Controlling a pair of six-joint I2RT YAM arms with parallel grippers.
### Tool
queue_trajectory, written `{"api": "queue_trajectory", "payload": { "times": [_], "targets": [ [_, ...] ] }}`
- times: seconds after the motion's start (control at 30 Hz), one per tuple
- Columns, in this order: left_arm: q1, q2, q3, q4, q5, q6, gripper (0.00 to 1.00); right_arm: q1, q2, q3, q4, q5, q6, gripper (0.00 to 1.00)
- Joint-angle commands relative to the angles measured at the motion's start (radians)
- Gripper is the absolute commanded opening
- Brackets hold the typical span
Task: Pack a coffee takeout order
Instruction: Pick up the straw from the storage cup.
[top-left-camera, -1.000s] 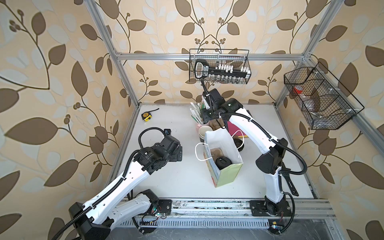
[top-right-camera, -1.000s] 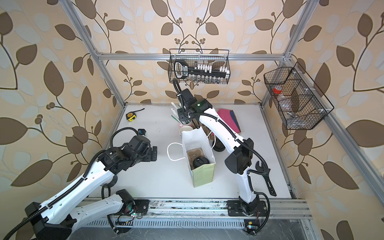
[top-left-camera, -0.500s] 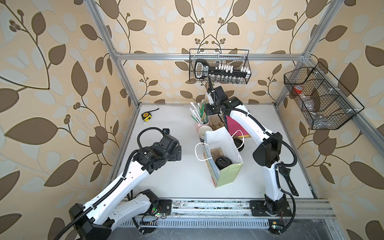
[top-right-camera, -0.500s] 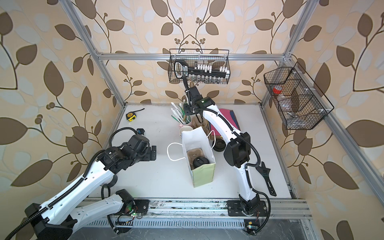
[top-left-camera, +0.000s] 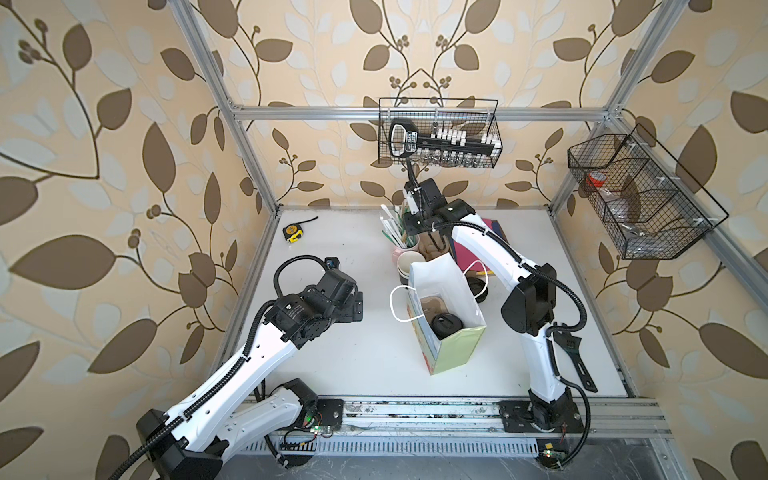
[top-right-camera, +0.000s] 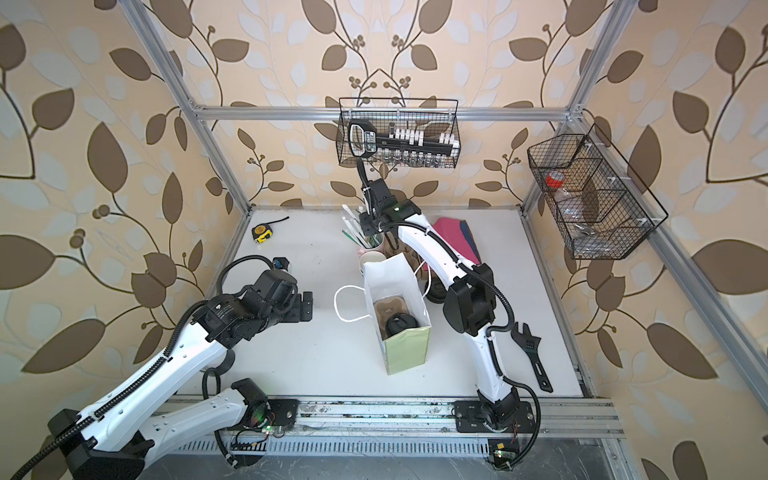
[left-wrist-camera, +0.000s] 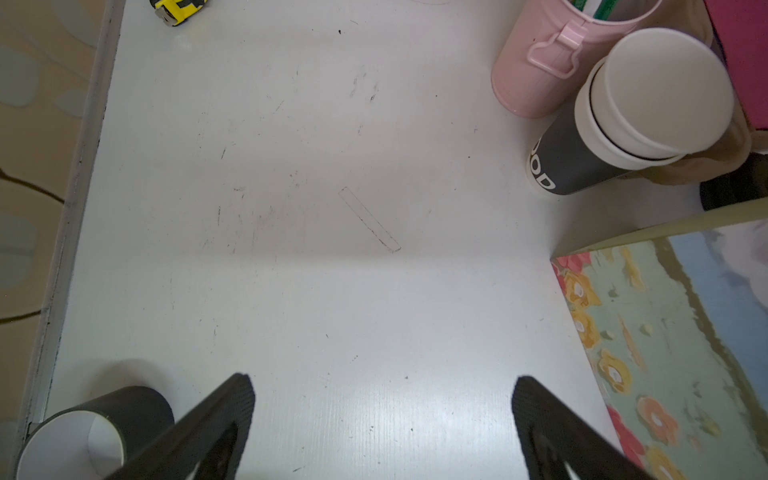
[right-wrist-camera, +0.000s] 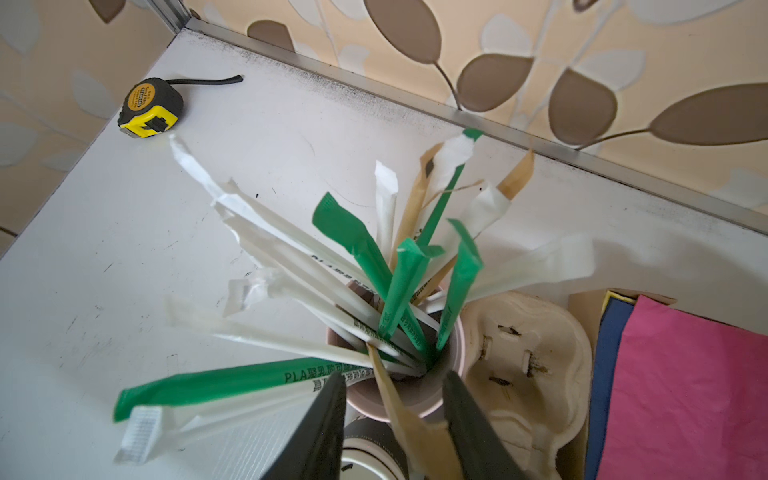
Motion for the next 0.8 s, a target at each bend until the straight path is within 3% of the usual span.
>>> {"api": "queue_trajectory", "payload": {
  "times": [0.0, 0.4, 0.67, 0.77],
  "targets": [
    [0.013, -0.015, -0.004, -0.002, 0.003, 0.017, 0.99, 0.021, -0.027, -0.022, 0.027, 0.024, -0.029, 0.40],
    [0.019, -0.008, -0.007, 0.000, 0.006, 0.019, 0.99, -0.015, 0.032, -0.003, 0.074, -0.034, -0.011, 0.39],
    [0.024, -0.006, -0.006, 0.002, 0.006, 0.020, 0.99, -0.012, 0.053, 0.023, 0.081, -0.055, -0.012, 0.33],
    [0.025, -0.005, -0.006, 0.002, 0.006, 0.020, 0.99, -0.010, 0.053, 0.025, 0.078, -0.055, -0.016, 0.25]
  ]
}}
